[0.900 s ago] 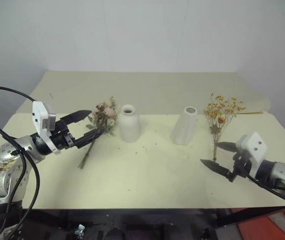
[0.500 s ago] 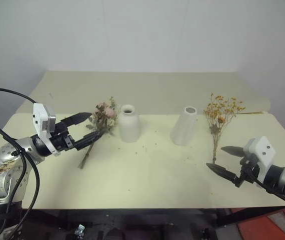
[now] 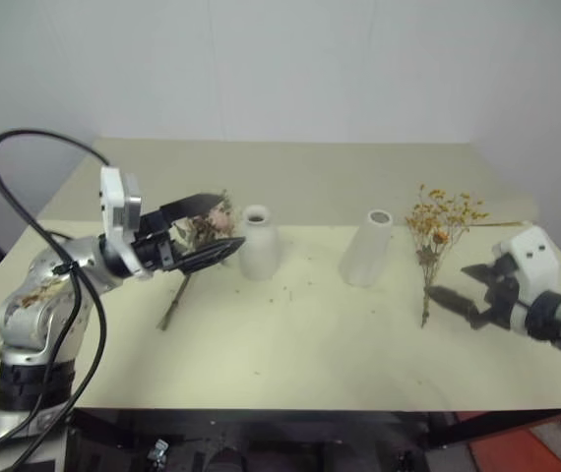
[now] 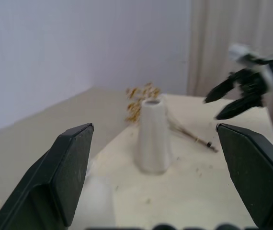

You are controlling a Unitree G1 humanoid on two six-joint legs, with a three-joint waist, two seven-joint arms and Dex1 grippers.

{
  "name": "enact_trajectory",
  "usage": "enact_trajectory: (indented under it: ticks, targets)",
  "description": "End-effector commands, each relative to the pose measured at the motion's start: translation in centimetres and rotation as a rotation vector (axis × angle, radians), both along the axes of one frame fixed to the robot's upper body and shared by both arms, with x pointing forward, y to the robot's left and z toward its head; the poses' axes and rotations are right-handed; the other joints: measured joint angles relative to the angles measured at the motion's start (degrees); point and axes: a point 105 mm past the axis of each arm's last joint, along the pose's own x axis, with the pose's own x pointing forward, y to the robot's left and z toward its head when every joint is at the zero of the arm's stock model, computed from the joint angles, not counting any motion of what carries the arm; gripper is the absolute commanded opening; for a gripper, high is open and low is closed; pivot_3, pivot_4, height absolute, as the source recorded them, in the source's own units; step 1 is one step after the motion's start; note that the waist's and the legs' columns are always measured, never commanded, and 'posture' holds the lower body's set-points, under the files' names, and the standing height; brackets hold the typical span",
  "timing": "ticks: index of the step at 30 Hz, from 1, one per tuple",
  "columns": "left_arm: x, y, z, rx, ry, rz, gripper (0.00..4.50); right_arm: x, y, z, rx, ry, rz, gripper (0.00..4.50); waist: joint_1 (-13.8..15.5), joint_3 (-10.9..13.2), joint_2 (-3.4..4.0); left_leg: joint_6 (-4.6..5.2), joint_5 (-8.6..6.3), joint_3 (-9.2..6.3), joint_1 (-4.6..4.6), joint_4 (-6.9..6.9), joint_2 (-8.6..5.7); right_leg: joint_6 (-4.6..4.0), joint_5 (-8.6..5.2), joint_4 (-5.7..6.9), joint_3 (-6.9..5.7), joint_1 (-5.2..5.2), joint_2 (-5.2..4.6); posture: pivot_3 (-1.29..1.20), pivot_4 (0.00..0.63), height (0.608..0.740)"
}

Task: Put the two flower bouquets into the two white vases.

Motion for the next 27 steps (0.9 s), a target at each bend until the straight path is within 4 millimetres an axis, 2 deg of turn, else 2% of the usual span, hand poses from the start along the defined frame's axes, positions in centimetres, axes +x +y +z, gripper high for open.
enact_trajectory:
  ticks: [1, 7, 12, 17, 20, 27]
  targets:
    - [0.4, -2.7, 0.8, 0.041, -0.063, -0.089, 4.48, 2.1, -1.2, -0.7, 0.009, 0.106, -0.129, 4.50, -0.10, 0.00, 0.00, 0.00, 0.00, 0.00, 0.00, 0.00, 0.00, -0.01, 0.01, 0.01, 0.00, -0.01, 0.01, 0.00, 0.150, 0.740]
    - [1.1, -5.8, 0.6, 0.090, -0.115, -0.181, 4.48, 6.0, -1.4, -0.8, 0.056, 0.164, -0.239, 4.50, -0.81, 0.01, 0.03, 0.07, -0.03, 0.00, -0.21, -0.12, 0.00, -0.42, 0.23, -0.03, 0.03, -0.26, 0.02, 0.00, 0.150, 0.740]
    - [1.6, -6.2, -0.1, 0.093, -0.123, -0.197, 4.48, 8.2, -1.3, -1.5, 0.053, 0.191, -0.268, 4.50, -0.50, 0.01, 0.03, 0.07, -0.03, -0.02, -0.24, -0.10, -0.01, -0.42, 0.24, -0.04, 0.01, -0.26, 0.01, 0.00, 0.150, 0.740]
    - [1.9, -5.9, -0.5, 0.096, -0.122, -0.173, 4.48, 9.5, -2.0, -2.6, 0.050, 0.219, -0.299, 4.50, -0.50, 0.02, 0.04, 0.07, -0.03, -0.01, -0.23, -0.08, -0.01, -0.40, 0.25, -0.03, 0.01, -0.26, 0.00, 0.00, 0.150, 0.740]
    - [1.9, -5.5, -1.1, 0.089, -0.107, -0.150, 4.50, 10.0, -1.9, -3.2, 0.060, 0.228, -0.295, 3.89, -0.63, 0.02, 0.04, 0.07, -0.03, -0.01, -0.23, -0.08, -0.02, -0.40, 0.25, -0.04, 0.01, -0.26, 0.00, 0.00, 0.150, 0.740]
    - [1.7, -4.9, -1.6, 0.081, -0.090, -0.121, 4.50, 10.7, -1.7, -3.4, 0.064, 0.239, -0.292, 1.39, -0.89, 0.03, 0.06, 0.07, -0.02, -0.02, -0.21, -0.07, -0.01, -0.39, 0.26, 0.02, 0.02, -0.27, 0.01, 0.00, 0.150, 0.740]
